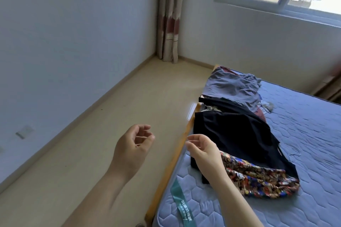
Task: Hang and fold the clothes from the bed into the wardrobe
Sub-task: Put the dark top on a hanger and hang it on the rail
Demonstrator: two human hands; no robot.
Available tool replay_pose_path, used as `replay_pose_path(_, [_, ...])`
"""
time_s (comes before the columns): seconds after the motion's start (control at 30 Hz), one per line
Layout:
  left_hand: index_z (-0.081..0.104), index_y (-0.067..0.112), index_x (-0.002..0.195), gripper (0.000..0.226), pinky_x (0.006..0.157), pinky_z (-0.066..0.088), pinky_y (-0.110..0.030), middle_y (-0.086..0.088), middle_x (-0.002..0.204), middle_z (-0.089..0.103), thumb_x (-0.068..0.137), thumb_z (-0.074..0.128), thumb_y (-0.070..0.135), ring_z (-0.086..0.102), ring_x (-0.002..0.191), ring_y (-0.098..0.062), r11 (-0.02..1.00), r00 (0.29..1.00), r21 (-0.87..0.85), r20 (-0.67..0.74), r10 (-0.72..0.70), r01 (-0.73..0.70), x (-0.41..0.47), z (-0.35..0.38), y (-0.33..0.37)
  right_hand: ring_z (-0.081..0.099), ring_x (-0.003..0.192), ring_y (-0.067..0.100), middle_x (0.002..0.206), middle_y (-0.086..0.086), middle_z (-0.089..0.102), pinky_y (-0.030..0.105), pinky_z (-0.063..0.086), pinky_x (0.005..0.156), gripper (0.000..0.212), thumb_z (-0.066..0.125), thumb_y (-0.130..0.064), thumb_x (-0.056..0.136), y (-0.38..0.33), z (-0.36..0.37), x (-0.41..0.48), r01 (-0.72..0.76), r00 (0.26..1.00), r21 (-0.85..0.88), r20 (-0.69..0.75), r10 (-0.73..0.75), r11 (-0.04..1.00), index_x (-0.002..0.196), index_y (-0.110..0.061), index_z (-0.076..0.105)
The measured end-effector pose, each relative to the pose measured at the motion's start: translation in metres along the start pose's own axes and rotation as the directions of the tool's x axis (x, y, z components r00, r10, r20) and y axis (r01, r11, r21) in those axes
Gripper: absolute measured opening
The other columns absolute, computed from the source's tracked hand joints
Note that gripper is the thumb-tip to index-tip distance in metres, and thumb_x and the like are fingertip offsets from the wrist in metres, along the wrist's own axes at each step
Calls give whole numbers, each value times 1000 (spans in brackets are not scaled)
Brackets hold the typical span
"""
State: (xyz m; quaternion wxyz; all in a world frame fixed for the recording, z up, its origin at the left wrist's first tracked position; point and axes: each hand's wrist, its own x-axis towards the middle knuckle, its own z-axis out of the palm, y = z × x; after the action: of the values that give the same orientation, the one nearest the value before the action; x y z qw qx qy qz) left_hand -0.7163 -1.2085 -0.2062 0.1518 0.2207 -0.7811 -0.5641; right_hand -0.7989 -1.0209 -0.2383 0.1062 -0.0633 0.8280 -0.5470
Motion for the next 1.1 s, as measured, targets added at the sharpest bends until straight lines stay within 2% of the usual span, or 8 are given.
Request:
replay_pose_path(0.07, [64,22,104,16,63,44,-3,6,92,68,89,66,17,61,78,1,1000,999,21,25,21,-21,31,-6,-1,65,84,4,93,-7,70,11,48,67,11,64,-16,90,-6,16,23,0,1000,32,-26,1,999,99,-22,65])
replay_pose_path(0.23, [63,25,104,16,60,41,-1,8,93,66,89,66,20,60,78,3,996,993,79,116,36,-45,103,-13,0,66,90,12,97,-3,70,30,55,82,12,64,-16,91,-24,40,81,-39,996,88,-78,46,995,103,-18,66])
replay_pose_path(0.4, [63,25,103,17,61,43,-3,7,92,67,88,66,18,60,77,3,996,980,45,190,66,-76,169,-15,3,66,90,8,97,-4,70,26,53,80,12,64,-17,90,-38,49,121,-69,983,83,-166,82,994,101,-20,66])
replay_pose_path(0.6, [63,25,104,18,64,45,-5,7,91,67,88,67,18,61,77,3,989,922,11,365,132,-146,255,-4,-3,66,89,5,95,-7,70,19,53,75,11,65,-16,90,-45,61,167,-103,935,68,-333,120,992,99,-23,66])
replay_pose_path(0.73, [63,26,103,16,63,45,-6,7,91,67,88,67,18,62,75,2,984,868,-16,469,164,-178,317,-1,-1,66,94,10,98,-4,69,29,56,82,15,64,-16,91,-52,83,192,-148,890,122,-417,186,981,106,-18,66])
replay_pose_path(0.83, [63,26,101,15,62,45,-6,7,89,67,88,66,19,61,74,2,972,800,-46,560,214,-228,360,5,13,66,96,11,100,-3,69,31,56,85,15,63,-18,92,-67,97,209,-191,851,163,-464,247,968,107,-20,65])
replay_pose_path(0.97, [63,30,96,15,62,45,-6,7,86,67,88,67,17,61,72,3,954,688,-108,670,278,-280,401,26,24,66,93,10,98,-4,69,28,56,81,15,63,-18,92,-78,103,229,-215,770,202,-567,293,956,106,-21,65])
replay_pose_path(1.1, [63,33,94,17,63,45,-12,10,83,69,87,67,18,62,70,3,962,594,-119,766,246,-246,416,61,16,66,92,10,98,-4,70,23,55,77,13,63,-19,92,-67,97,233,-275,673,260,-636,379,926,104,-23,66])
